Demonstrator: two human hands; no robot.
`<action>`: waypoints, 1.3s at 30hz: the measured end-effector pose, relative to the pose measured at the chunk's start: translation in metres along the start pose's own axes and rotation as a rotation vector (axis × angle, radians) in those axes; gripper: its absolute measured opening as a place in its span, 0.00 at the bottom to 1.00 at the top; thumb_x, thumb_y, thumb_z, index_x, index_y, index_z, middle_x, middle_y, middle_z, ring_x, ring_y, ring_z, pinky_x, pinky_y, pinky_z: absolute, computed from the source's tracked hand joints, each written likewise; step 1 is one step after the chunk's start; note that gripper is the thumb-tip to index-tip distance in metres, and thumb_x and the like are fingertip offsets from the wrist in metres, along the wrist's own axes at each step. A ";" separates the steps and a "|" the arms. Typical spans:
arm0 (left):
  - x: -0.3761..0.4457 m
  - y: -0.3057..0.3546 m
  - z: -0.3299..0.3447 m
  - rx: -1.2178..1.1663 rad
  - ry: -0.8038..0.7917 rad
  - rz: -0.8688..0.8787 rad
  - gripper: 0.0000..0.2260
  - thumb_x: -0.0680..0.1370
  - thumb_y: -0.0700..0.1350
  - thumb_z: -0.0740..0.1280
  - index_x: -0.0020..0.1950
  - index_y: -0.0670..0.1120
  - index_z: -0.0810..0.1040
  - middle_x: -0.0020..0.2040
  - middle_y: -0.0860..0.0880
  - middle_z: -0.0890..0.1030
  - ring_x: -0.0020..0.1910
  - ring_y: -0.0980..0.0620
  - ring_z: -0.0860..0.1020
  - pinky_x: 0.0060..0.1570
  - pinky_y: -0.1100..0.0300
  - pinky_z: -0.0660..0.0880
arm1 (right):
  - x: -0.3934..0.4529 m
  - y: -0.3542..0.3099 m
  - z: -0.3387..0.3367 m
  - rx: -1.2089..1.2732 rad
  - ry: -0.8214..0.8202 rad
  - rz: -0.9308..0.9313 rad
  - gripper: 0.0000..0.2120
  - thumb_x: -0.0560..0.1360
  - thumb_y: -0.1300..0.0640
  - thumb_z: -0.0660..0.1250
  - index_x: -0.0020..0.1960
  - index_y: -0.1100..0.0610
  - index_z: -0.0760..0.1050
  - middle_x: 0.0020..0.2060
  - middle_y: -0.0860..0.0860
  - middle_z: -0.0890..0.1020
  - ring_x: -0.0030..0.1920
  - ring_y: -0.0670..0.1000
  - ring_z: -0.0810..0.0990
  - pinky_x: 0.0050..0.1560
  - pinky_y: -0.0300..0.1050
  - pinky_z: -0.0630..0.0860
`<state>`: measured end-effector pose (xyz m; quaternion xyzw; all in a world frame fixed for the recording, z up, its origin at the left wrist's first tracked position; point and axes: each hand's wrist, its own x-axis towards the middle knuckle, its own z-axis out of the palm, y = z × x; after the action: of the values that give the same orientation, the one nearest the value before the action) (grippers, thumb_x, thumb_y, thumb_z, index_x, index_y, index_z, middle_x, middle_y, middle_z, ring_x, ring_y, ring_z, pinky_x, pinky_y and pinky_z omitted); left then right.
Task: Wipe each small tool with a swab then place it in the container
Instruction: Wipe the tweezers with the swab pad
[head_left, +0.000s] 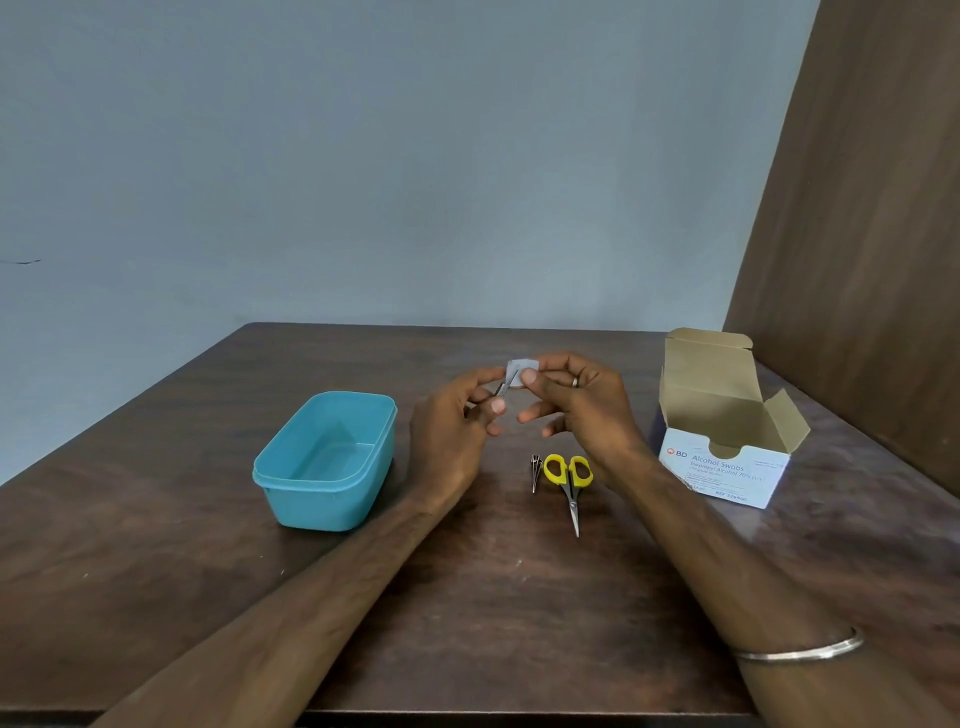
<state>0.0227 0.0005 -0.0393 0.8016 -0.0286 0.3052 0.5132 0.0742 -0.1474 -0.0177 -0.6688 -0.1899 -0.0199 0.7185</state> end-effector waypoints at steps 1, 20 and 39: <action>0.000 0.001 0.000 -0.004 -0.001 -0.001 0.15 0.78 0.39 0.68 0.64 0.51 0.78 0.41 0.54 0.82 0.35 0.57 0.82 0.44 0.52 0.82 | 0.000 0.000 0.000 -0.004 -0.010 0.001 0.07 0.76 0.59 0.73 0.53 0.59 0.80 0.43 0.51 0.88 0.33 0.52 0.85 0.28 0.43 0.74; -0.005 0.002 -0.006 0.127 0.063 0.214 0.12 0.78 0.49 0.68 0.61 0.58 0.80 0.47 0.58 0.85 0.39 0.60 0.82 0.42 0.58 0.80 | -0.005 -0.002 0.004 0.055 -0.102 0.135 0.16 0.72 0.51 0.75 0.56 0.59 0.81 0.47 0.55 0.88 0.41 0.54 0.86 0.35 0.45 0.78; -0.006 0.007 -0.001 0.026 0.006 -0.079 0.08 0.78 0.45 0.69 0.55 0.46 0.83 0.35 0.53 0.82 0.30 0.60 0.79 0.32 0.67 0.76 | 0.001 -0.002 -0.002 0.103 0.074 0.088 0.11 0.73 0.58 0.75 0.53 0.62 0.83 0.44 0.58 0.87 0.33 0.51 0.80 0.32 0.44 0.76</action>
<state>0.0150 -0.0041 -0.0362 0.8078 0.0085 0.2874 0.5146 0.0749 -0.1493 -0.0158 -0.6373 -0.1345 -0.0033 0.7588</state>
